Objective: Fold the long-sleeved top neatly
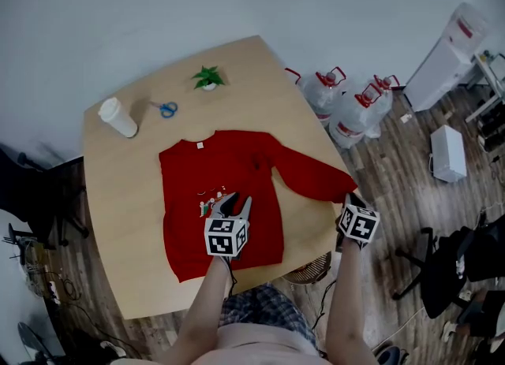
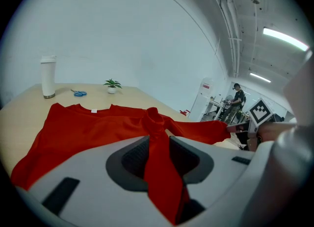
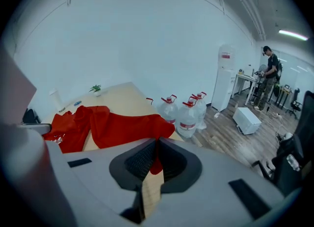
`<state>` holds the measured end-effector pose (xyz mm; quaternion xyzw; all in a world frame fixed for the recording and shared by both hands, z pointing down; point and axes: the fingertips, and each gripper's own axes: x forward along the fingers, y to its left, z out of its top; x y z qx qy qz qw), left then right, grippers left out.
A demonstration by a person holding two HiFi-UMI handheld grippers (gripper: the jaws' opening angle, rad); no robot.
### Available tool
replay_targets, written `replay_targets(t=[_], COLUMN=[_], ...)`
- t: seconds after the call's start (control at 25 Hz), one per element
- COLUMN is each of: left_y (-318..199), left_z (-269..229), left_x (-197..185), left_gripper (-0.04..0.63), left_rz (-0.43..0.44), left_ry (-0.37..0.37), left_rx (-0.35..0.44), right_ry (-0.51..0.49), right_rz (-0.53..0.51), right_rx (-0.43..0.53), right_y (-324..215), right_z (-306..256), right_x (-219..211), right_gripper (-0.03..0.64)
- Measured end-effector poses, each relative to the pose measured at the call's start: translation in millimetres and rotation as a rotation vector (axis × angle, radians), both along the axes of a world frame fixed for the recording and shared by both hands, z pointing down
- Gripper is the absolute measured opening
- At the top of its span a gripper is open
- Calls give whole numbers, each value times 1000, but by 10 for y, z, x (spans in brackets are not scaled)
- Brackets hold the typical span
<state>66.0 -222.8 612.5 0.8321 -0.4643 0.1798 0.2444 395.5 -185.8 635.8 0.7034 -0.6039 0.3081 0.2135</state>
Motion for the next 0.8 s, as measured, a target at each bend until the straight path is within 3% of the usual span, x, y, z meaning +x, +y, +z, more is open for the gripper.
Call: replay_targets(t=[0.32,0.8], left_y=[-184,-654], left_z=[-136,-387], left_x=[-279,-873], left_gripper=[127,127], left_rz=[-58,-173], left_ry=[-16,-30], left_rx=[20,67], right_ry=[35,5], right_rz=[-33,-287], right_rx=[54,237], right_y=[-295,-1210], right_z=[-408,-1272], right_x=[52,-1030], right_gripper=[28,28])
